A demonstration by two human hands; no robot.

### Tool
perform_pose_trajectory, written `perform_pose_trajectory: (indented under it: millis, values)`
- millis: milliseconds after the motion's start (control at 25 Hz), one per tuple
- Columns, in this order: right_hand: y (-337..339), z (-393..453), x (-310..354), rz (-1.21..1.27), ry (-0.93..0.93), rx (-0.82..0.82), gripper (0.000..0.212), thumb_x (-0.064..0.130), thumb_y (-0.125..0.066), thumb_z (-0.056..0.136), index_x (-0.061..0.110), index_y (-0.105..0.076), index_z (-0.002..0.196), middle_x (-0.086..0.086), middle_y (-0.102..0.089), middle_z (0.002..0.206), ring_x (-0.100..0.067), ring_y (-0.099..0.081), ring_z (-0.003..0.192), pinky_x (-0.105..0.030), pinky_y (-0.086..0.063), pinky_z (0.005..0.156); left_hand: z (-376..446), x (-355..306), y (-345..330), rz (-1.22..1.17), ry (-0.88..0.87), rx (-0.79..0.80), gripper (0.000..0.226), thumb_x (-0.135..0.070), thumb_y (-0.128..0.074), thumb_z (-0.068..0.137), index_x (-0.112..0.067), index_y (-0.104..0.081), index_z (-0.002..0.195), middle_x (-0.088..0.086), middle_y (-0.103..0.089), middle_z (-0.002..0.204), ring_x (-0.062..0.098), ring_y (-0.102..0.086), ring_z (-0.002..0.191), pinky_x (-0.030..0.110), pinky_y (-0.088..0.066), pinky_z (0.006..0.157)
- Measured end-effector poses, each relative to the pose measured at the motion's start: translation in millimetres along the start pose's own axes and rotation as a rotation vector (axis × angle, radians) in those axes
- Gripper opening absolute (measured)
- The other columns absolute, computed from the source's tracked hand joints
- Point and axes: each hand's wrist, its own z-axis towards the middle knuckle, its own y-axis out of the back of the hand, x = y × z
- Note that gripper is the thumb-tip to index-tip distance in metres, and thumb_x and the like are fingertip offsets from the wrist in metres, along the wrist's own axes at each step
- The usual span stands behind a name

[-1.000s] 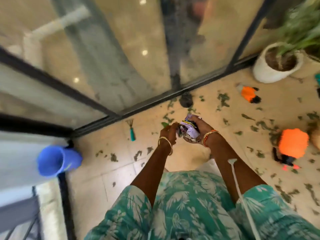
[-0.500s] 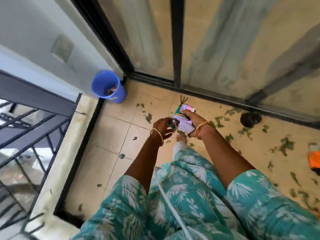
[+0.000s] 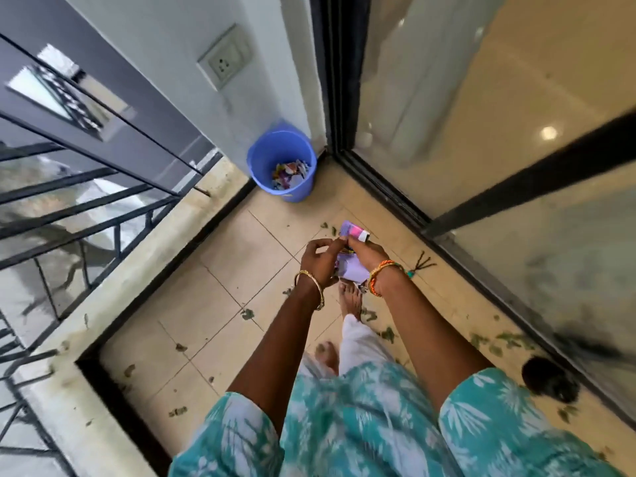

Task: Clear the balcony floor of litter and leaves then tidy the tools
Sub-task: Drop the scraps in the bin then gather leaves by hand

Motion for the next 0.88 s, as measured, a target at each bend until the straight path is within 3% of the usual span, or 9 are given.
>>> perform_pose_trajectory:
  millis: [120,240,400,480,560,640,720,800,880]
  values:
    - [-43.4,62.9,23.3,0.019,0.037,0.018,0.009,0.009,-0.062,0.084,0.004,-0.062,0.076,-0.023,-0.061,0.089,-0.029,-0.059,0.078,-0.045,-0.053,0.08,56.5,-31.1,8.7,-0.121,-0.046,-0.056,0.014,-0.022,-0.066,0.087,-0.022,-0.053,0.08,0.005,-0.062,0.083,0.011,-0.058,0.064,0.025,-0.049,0.062]
    - [-82.6,137.5,54.6,0.0,0.05,0.044,0.01,0.005,-0.061,0.085,0.003,-0.061,0.076,-0.024,-0.062,0.083,-0.029,-0.061,0.072,-0.042,-0.053,0.072,137.9,-64.7,18.4,-0.195,-0.082,-0.103,0.012,-0.015,-0.063,0.088,-0.019,-0.055,0.081,0.01,-0.062,0.09,0.018,-0.059,0.075,0.032,-0.051,0.073]
    - [-136.2,243.4,90.6,-0.108,0.079,0.098,0.005,0.01,-0.061,0.086,0.006,-0.058,0.088,-0.021,-0.061,0.092,-0.025,-0.061,0.075,-0.037,-0.054,0.071,256.1,-105.3,41.6,-0.259,-0.072,-0.097,0.02,-0.023,-0.055,0.092,-0.01,-0.061,0.105,0.007,-0.064,0.085,0.012,-0.06,0.057,0.019,-0.05,0.048]
    - [-160.2,300.4,99.4,-0.07,0.08,0.064,0.002,0.006,-0.062,0.084,0.006,-0.061,0.085,-0.018,-0.063,0.093,-0.028,-0.063,0.082,-0.041,-0.054,0.079,307.9,-117.7,56.5,-0.282,-0.021,-0.059,0.02,-0.031,-0.051,0.093,-0.017,-0.065,0.092,0.001,-0.063,0.077,0.009,-0.061,0.057,0.019,-0.049,0.048]
    - [-176.1,349.9,102.0,-0.155,0.076,-0.014,0.008,0.015,-0.067,0.08,0.007,-0.067,0.082,-0.013,-0.065,0.103,-0.028,-0.062,0.095,-0.042,-0.05,0.091,355.4,-124.0,71.5,-0.292,0.018,0.008,0.032,-0.034,-0.046,0.095,-0.02,-0.066,0.074,-0.001,-0.063,0.074,0.011,-0.061,0.063,0.022,-0.05,0.057]
    - [-193.2,382.6,99.5,-0.218,0.037,-0.046,0.022,0.021,-0.063,0.086,0.005,-0.064,0.101,-0.002,-0.06,0.102,-0.021,-0.056,0.093,-0.03,-0.048,0.076,396.8,-129.7,89.9,-0.278,0.057,0.031,0.024,-0.034,-0.045,0.096,-0.022,-0.057,0.079,0.0,-0.058,0.082,0.013,-0.057,0.075,0.028,-0.048,0.069]
    - [-206.0,400.5,99.6,-0.21,0.017,-0.102,0.013,0.023,-0.061,0.089,0.012,-0.062,0.095,0.002,-0.056,0.08,-0.021,-0.052,0.081,-0.026,-0.046,0.069,425.1,-132.6,105.3,-0.226,0.122,0.055,0.018,-0.037,-0.046,0.095,-0.024,-0.052,0.085,0.003,-0.056,0.092,0.016,-0.055,0.09,0.032,-0.048,0.082]
    - [-216.3,415.9,104.6,-0.176,0.011,-0.14,0.013,0.028,-0.062,0.087,0.02,-0.057,0.08,0.005,-0.052,0.074,-0.022,-0.053,0.086,-0.037,-0.049,0.088,447.0,-137.1,116.6,-0.162,0.157,0.062,0.018,-0.042,-0.047,0.094,-0.025,-0.053,0.095,0.007,-0.055,0.108,0.022,-0.053,0.109,0.038,-0.045,0.093]
    - [-219.9,423.3,108.2,-0.11,-0.01,-0.139,0.017,0.038,-0.059,0.089,0.022,-0.057,0.084,0.001,-0.059,0.084,-0.023,-0.056,0.085,-0.041,-0.047,0.092,462.9,-139.4,124.7,-0.095,0.165,0.07,0.026,-0.043,-0.048,0.094,-0.024,-0.052,0.111,0.01,-0.052,0.124,0.024,-0.05,0.121,0.04,-0.045,0.092]
